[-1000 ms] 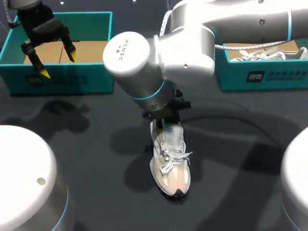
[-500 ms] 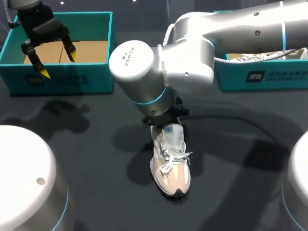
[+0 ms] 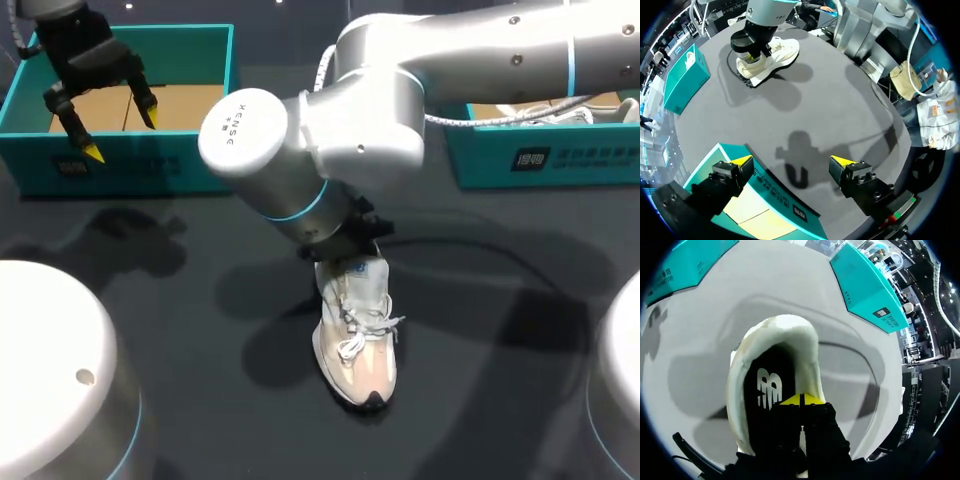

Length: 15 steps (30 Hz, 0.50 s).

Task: Take the shoe out of the shoebox, open the shoe tongue, remove and reinsert the insole, then place the shoe into the shoebox

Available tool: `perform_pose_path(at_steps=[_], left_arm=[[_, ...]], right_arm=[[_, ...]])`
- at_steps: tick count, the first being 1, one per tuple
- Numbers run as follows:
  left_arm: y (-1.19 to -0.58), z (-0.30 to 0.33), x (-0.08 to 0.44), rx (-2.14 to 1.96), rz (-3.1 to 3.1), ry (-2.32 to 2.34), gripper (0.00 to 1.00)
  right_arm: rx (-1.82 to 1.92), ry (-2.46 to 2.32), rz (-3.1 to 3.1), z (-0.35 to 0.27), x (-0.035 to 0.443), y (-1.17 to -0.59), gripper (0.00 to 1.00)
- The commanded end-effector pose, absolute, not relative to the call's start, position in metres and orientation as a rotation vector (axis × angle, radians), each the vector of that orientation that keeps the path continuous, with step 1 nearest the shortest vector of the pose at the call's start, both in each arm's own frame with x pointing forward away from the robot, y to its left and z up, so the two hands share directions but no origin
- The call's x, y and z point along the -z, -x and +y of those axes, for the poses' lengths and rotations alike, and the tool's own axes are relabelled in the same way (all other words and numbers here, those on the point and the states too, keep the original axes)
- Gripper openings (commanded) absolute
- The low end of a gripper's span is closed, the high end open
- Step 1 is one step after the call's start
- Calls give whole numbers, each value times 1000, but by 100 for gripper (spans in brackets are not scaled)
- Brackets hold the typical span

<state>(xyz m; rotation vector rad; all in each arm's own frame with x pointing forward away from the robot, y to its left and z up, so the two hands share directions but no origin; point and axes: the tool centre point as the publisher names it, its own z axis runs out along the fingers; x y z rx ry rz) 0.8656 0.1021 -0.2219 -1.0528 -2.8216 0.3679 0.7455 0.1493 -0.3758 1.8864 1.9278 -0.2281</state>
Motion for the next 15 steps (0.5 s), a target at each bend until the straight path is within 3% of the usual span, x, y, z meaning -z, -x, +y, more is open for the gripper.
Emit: perform_pose_path(at_steps=[1, 8, 15], left_arm=[[-866, 102, 221, -364, -2820, 1054, 100], [-866, 102, 221, -364, -2820, 1054, 100], [-866, 102, 221, -364, -2820, 1054, 100]], right_arm=[[235, -1946, 1861, 153, 401, -743, 0], [169, -1978, 1987, 169, 413, -741, 0], [46, -1978, 2013, 183, 369, -740, 0]])
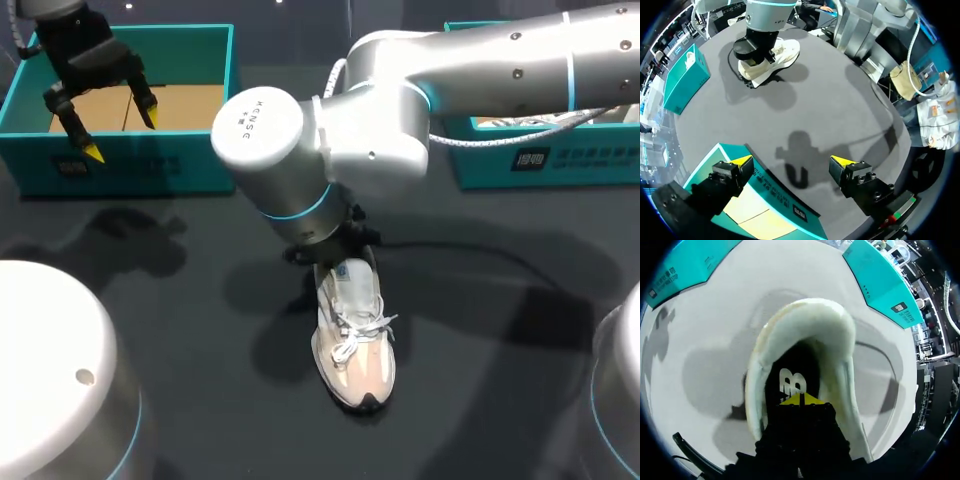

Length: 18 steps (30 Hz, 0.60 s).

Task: Take the shoe out of the shoebox, open the shoe tongue, remove and reinsert the insole, then place the shoe into the shoebox

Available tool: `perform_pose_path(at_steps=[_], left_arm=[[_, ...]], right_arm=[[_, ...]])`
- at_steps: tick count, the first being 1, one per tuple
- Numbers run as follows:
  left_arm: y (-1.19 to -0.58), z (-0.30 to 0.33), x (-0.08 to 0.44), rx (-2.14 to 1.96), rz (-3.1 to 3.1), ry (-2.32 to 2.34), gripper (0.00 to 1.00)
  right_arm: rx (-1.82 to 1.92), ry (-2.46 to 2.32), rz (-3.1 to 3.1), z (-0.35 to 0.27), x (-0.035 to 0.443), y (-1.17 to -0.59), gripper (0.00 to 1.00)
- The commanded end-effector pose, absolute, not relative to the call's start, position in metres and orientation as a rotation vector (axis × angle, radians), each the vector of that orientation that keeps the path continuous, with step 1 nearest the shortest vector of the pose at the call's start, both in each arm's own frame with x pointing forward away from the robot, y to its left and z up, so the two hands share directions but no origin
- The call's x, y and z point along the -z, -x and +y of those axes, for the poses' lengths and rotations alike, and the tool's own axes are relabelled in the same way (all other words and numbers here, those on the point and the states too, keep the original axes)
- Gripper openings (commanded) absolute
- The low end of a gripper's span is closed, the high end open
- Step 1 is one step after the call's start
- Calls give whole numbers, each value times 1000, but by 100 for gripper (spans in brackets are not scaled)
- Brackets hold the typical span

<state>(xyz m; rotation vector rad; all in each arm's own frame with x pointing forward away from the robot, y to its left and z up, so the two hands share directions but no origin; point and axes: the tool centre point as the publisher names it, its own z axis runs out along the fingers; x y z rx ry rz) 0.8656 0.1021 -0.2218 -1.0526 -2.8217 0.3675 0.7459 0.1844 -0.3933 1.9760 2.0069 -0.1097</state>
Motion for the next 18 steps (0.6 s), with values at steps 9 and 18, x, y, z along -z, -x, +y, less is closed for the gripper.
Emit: perform_pose_path(at_steps=[9, 18], left_arm=[[-866, 102, 221, -364, -2820, 1054, 100], [-866, 102, 221, -364, -2820, 1054, 100]], right_arm=[[-29, -1931, 2098, 194, 361, -761, 0], [13, -1969, 2163, 190, 394, -766, 0]])
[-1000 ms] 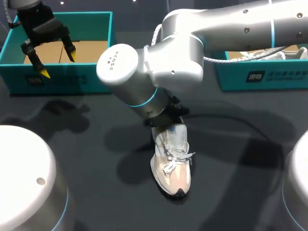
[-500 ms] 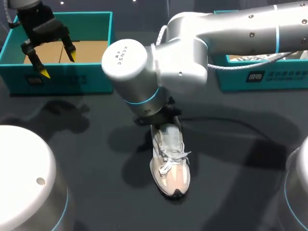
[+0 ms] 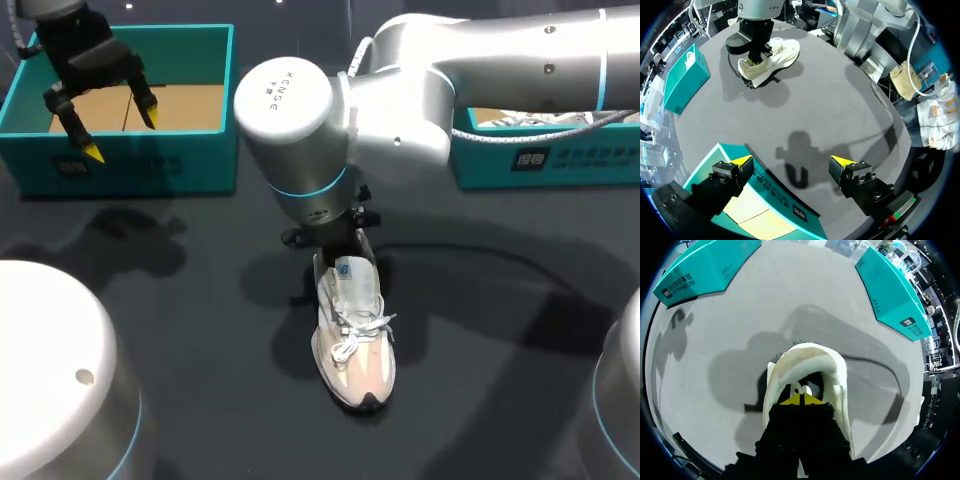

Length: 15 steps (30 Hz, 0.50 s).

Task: Take the shoe out of the shoebox, open the shoe tongue, remove and reinsert the insole, then place the shoe into the shoebox

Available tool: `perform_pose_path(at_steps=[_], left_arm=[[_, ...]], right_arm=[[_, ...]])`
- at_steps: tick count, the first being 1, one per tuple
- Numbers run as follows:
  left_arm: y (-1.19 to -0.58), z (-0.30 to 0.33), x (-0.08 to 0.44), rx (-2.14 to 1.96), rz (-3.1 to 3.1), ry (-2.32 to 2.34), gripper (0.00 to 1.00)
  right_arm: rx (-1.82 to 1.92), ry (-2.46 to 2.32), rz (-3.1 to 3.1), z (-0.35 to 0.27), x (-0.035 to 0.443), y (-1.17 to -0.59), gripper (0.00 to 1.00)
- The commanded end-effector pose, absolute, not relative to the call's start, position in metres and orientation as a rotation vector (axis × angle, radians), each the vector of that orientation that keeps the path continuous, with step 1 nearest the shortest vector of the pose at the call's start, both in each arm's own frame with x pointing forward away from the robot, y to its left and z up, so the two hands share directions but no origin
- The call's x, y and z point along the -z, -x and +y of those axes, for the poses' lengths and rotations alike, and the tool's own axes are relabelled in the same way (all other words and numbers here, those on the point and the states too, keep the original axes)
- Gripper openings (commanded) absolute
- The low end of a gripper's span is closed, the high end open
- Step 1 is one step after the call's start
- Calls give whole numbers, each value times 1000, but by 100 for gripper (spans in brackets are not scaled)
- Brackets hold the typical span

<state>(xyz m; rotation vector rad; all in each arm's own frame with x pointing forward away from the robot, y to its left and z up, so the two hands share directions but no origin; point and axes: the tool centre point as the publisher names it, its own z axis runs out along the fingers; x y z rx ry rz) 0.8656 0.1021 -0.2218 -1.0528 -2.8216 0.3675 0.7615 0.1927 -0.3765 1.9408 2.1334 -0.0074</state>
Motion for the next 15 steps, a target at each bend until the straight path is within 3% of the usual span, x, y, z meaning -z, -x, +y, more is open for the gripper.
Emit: perform_pose_path(at_steps=[1, 8, 15], left_arm=[[-866, 102, 221, -364, -2820, 1054, 100], [-866, 102, 221, -364, -2820, 1054, 100], [-866, 102, 221, -364, -2820, 1054, 100]], right_arm=[[14, -1980, 2169, 189, 396, -764, 0], [48, -2061, 2182, 183, 404, -745, 0], [52, -2085, 2227, 184, 369, -739, 0]])
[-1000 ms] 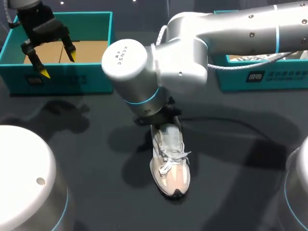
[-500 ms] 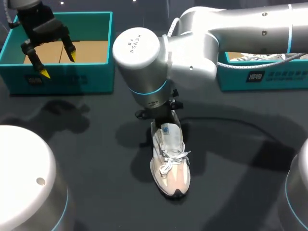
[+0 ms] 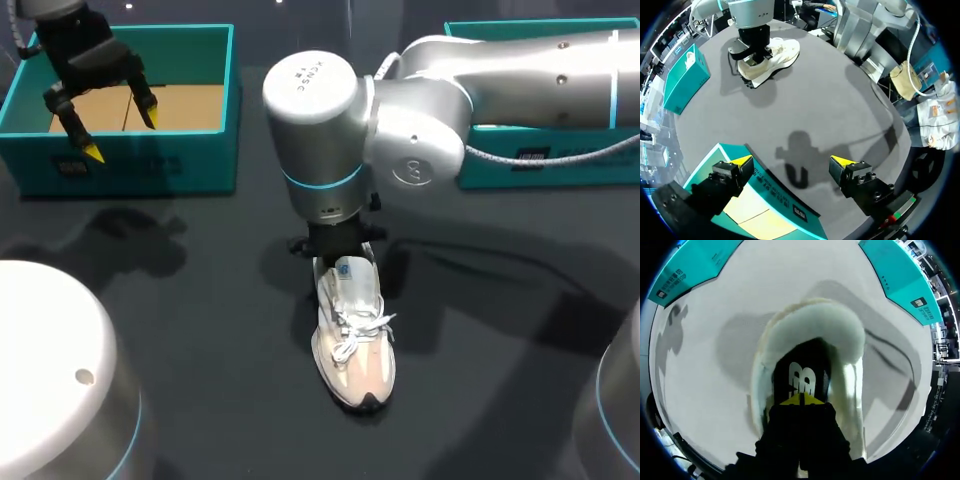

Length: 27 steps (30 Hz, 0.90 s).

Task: Take the shoe out of the shoebox, open the shoe tongue, remove and reinsert the insole, then place the shoe into the shoebox

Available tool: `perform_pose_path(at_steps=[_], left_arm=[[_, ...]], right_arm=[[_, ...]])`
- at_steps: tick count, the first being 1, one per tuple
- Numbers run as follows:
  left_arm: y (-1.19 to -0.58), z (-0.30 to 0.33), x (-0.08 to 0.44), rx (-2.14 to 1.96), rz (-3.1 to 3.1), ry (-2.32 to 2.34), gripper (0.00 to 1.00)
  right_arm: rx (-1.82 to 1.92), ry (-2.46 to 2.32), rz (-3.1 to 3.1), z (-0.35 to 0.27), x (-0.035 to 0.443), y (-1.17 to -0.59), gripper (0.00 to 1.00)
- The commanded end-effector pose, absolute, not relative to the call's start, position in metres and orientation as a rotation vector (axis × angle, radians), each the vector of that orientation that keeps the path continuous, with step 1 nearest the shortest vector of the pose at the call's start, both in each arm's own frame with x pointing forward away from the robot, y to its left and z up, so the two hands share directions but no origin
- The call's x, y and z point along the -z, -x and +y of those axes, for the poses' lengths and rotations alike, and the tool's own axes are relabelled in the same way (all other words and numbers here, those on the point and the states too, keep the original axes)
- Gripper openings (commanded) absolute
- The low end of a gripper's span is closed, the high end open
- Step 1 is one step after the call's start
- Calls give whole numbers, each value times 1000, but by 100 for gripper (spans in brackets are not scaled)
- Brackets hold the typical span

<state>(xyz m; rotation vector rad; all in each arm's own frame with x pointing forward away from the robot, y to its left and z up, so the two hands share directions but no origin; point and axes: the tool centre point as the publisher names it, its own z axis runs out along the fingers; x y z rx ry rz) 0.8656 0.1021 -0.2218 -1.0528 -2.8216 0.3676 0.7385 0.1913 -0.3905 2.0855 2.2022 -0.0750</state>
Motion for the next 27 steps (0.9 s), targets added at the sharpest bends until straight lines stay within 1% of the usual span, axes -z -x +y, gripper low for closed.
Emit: perform_pose_path(at_steps=[1, 7, 9, 10, 16, 24, 27], left_arm=[[-866, 102, 221, -364, -2820, 1054, 100], [-866, 102, 221, -364, -2820, 1054, 100], [-866, 102, 221, -364, -2820, 1054, 100], [-866, 102, 221, -364, -2820, 1054, 100], [-866, 102, 221, -364, -2820, 1054, 100], [-866, 102, 221, -364, -2820, 1054, 100], [-866, 102, 221, -364, -2820, 1054, 100]], right_arm=[[61, -2077, 2253, 184, 365, -740, 0], [111, -2037, 2347, 191, 347, -743, 0], [145, -2034, 2367, 191, 346, -743, 15], [146, -2034, 2380, 191, 346, -743, 20], [209, -2067, 2439, 187, 351, -739, 39], [256, -2092, 2458, 190, 354, -733, 50], [268, -2103, 2451, 189, 352, -729, 80]])
